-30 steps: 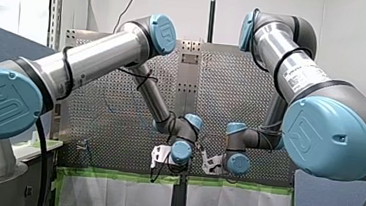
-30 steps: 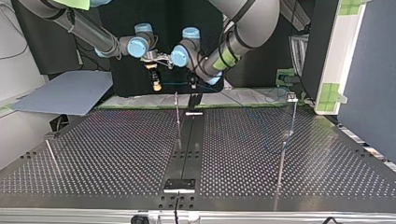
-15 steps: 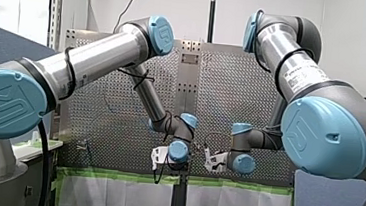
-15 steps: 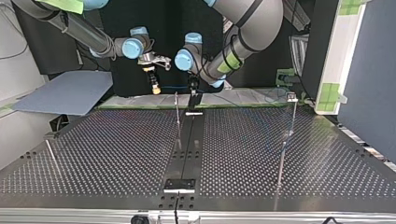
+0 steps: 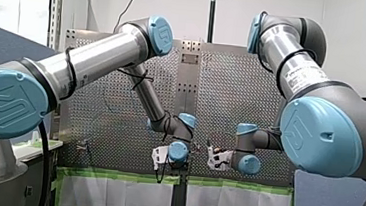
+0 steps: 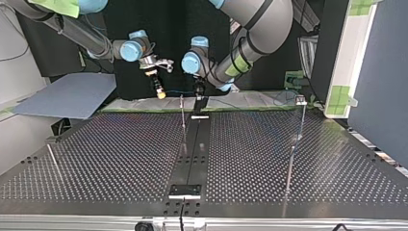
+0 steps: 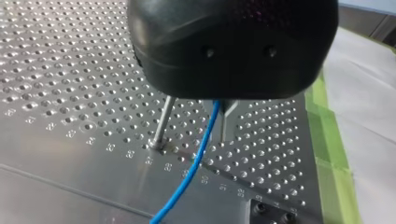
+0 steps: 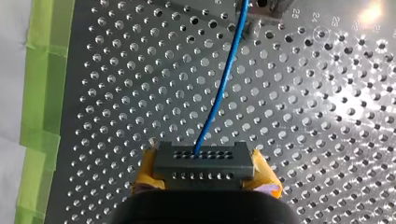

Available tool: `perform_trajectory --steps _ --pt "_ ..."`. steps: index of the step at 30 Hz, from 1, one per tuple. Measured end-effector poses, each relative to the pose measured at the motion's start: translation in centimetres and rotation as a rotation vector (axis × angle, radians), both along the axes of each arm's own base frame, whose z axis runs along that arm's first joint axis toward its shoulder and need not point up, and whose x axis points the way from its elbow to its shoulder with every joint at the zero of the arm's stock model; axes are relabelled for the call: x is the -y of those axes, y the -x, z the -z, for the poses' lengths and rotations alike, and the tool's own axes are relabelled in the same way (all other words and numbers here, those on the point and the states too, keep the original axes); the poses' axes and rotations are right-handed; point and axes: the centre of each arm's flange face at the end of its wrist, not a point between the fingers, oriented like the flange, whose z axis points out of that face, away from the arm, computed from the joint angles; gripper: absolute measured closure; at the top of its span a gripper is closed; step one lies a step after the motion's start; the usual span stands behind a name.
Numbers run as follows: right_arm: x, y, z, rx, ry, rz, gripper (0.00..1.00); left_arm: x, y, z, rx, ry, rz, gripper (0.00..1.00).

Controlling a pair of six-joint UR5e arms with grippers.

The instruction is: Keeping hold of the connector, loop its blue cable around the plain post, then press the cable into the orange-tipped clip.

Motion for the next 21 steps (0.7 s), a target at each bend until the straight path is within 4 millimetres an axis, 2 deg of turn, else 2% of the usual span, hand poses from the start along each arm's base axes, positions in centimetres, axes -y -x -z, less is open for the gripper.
perform_trajectory --steps 7,13,21 --pt "0.6 0.6 -0.1 0.007 0.001 0.004 1.00 -0.1 -0.5 -0.1 0.002 0.010 0.009 1.00" --pt "1.7 2.1 -0.1 0.013 0.002 0.029 1.00 -0.2 -0.7 -0.1 0.003 0.011 0.011 1.00" --pt "2.8 3.2 -0.3 0.023 0.008 0.050 1.00 0.5 -1.4 -0.9 0.024 0.017 0.017 1.00"
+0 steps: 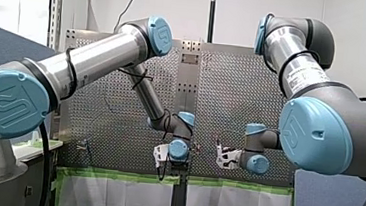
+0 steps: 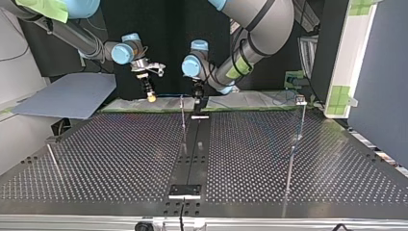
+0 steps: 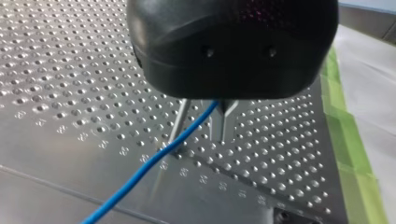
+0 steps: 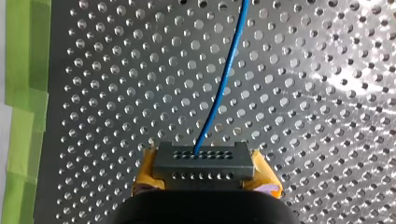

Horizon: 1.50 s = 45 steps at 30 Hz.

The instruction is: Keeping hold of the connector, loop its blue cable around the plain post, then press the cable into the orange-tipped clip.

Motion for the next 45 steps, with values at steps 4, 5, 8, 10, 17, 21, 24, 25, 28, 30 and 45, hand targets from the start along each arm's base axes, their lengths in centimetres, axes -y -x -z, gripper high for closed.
perform_trajectory --steps 4,5,8,10,17,21,24,25,28,30,45 --pt "0.6 0.5 -0.1 0.008 0.001 0.011 1.00 0.6 -0.4 -0.6 0.014 0.008 0.005 1.00" --pt "0.8 0.6 -0.2 0.010 0.002 0.013 1.00 0.7 -0.5 -0.7 0.017 0.009 0.006 1.00" --pt "1.3 0.8 -0.4 0.013 0.006 0.017 1.00 0.9 -0.6 -0.8 0.021 0.012 0.006 1.00" --pt "1.4 0.9 -0.4 0.014 0.007 0.019 1.00 0.9 -0.7 -0.9 0.022 0.013 0.006 1.00" --pt "1.9 1.5 -0.5 0.015 0.008 0.030 1.00 0.7 -0.9 -0.9 0.022 0.014 0.006 1.00" --pt "2.2 1.8 -0.5 0.016 0.009 0.037 1.00 0.8 -1.0 -0.9 0.021 0.017 0.015 1.00" --pt "2.3 1.9 -0.6 0.016 0.010 0.040 1.00 0.9 -1.2 -1.0 0.022 0.021 0.024 1.00" --pt "2.3 1.9 -0.6 0.017 0.010 0.041 1.00 0.9 -1.3 -1.0 0.022 0.024 0.029 1.00" --pt "2.5 2.0 -0.7 0.020 0.011 0.045 1.00 1.1 -1.7 -1.3 0.027 0.031 0.039 1.00" --pt "2.7 2.0 -0.7 0.022 0.013 0.046 1.00 1.1 -2.0 -1.5 0.031 0.034 0.041 1.00" --pt "4.5 2.3 -1.6 0.043 0.020 0.059 1.00 -0.2 -4.7 -2.3 0.046 0.046 0.016 1.00"
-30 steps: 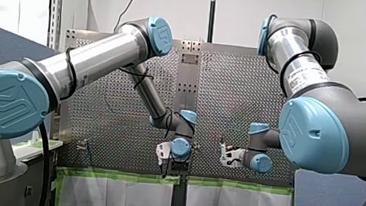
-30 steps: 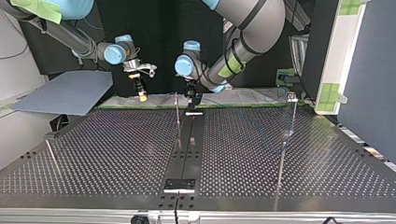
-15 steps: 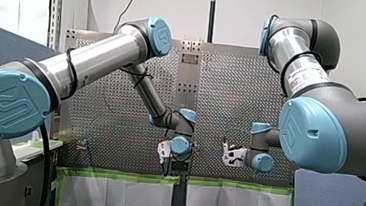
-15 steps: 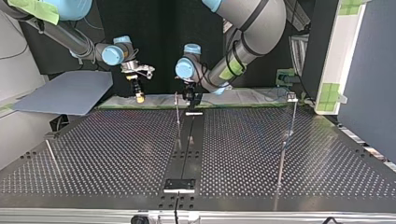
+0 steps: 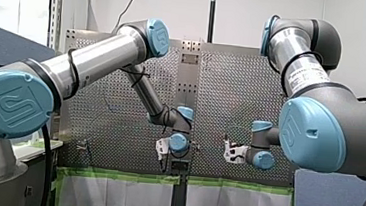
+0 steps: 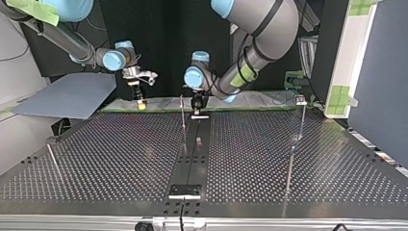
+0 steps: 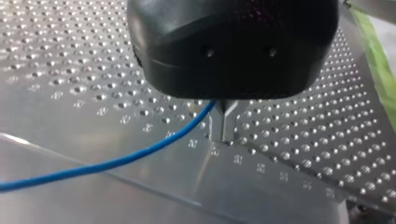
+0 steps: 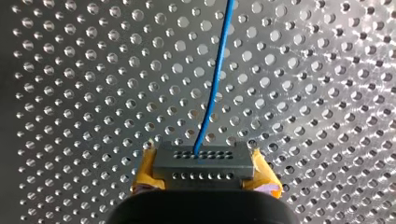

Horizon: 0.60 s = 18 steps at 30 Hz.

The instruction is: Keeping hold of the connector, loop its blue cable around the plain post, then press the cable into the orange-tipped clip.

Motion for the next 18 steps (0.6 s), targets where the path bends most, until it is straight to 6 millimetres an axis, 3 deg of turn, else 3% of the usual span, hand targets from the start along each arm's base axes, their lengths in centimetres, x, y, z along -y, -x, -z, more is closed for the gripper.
perform_trajectory --steps 18 --pt "1.7 0.3 -0.9 0.032 0.012 0.010 1.00 -1.2 -2.4 -0.9 0.015 -0.007 -0.022 1.00"
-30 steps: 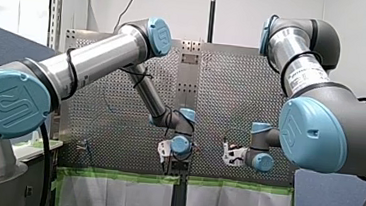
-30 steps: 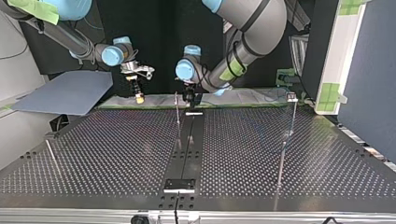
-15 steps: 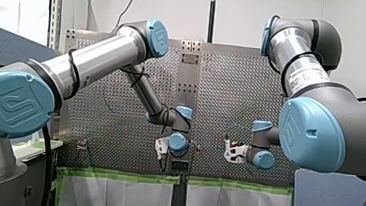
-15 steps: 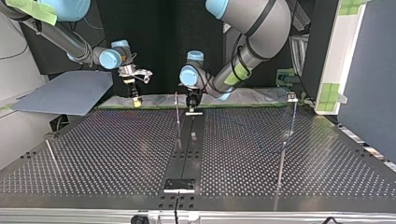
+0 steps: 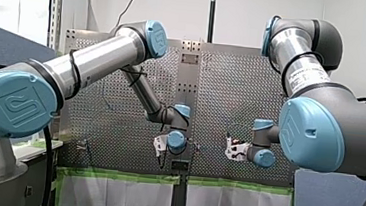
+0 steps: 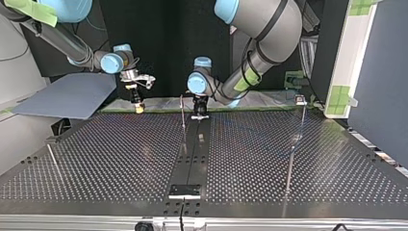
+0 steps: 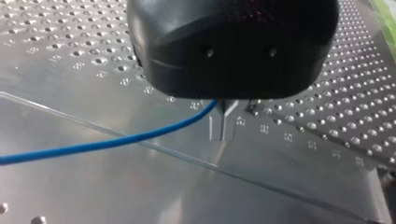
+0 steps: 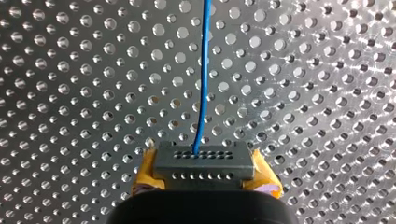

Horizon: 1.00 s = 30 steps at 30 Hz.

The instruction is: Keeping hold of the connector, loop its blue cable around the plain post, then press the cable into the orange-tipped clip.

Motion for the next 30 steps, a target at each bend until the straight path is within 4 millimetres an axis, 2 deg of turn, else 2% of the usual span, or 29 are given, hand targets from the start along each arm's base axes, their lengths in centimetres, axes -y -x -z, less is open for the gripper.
perform_trajectory --steps 10,23,24,25,27,30 --pt "1.0 0.2 -0.6 0.007 0.001 0.008 1.00 -0.8 -0.9 -0.1 0.000 0.003 -0.006 1.00" --pt "1.1 0.3 -0.6 0.010 -0.002 0.011 1.00 -1.5 -1.5 -0.1 -0.003 0.005 0.002 1.00" --pt "1.1 0.3 -0.6 0.010 -0.002 0.011 1.00 -1.4 -1.5 -0.1 -0.003 0.004 0.003 0.91" --pt "1.1 0.3 -0.6 0.009 -0.003 0.011 1.00 -1.4 -1.5 -0.2 -0.003 0.001 0.004 0.91" --pt "1.1 0.3 -0.6 0.009 -0.005 0.011 1.00 -1.4 -1.4 -0.1 -0.004 -0.007 0.005 0.71" --pt "1.1 0.3 -0.6 0.008 -0.006 0.011 1.00 -1.5 -1.3 -0.1 -0.011 -0.025 -0.003 0.65"
